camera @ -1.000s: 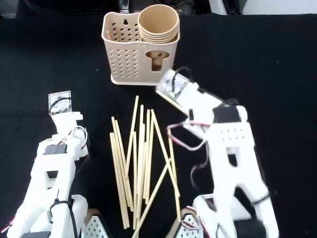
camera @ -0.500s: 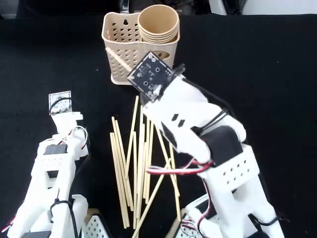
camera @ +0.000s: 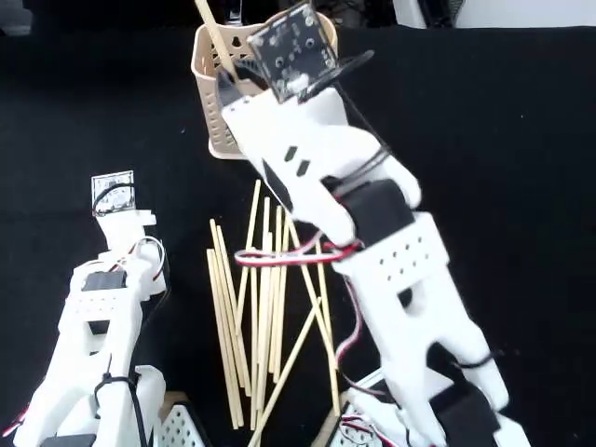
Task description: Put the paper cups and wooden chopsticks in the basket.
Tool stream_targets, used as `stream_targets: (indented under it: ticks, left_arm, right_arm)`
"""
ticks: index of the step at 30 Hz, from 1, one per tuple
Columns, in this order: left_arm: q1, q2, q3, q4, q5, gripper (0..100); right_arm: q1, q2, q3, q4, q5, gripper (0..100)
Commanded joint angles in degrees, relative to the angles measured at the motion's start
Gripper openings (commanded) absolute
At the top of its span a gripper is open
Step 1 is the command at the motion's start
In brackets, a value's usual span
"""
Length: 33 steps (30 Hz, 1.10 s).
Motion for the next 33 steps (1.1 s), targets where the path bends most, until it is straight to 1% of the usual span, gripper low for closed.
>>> stream_targets:
  ticks: [1, 9, 14, 22, 24, 27, 33]
  left_arm:
    - [-0.57, -1.49, -0.31, -0.97, -0.53, 3]
    - [-0.4, -1.49, -0.22, -0.97, -0.53, 3]
    - [-0.4, -1.49, -0.22, -0.97, -0.53, 3]
    - [-0.48, -1.49, -0.22, -0.97, -0.53, 3]
    - [-0.48, -1.49, -0.22, -0.97, -0.53, 3]
    - [-0.48, -1.49, -0.22, -0.97, -0.53, 3]
    - [-0.4, -1.49, -0.22, -0.97, -0.53, 3]
  right_arm:
    - [-0.53, 1.71, -3.21, -8.7, -1.41, 1.1]
    - [-0.53, 9.45, -3.3, -28.84, -1.41, 1.1]
    - [-0.26, 15.96, -3.56, -36.92, -1.23, 1.1]
    - [-0.26, 22.81, -3.65, -48.62, 7.56, 1.1]
    - [-0.26, 24.13, -3.65, -51.25, 9.23, 1.1]
    - [-0.26, 25.45, -3.65, -53.98, 9.49, 1.1]
    - [-0.18, 29.32, -3.65, -54.33, 9.32, 1.1]
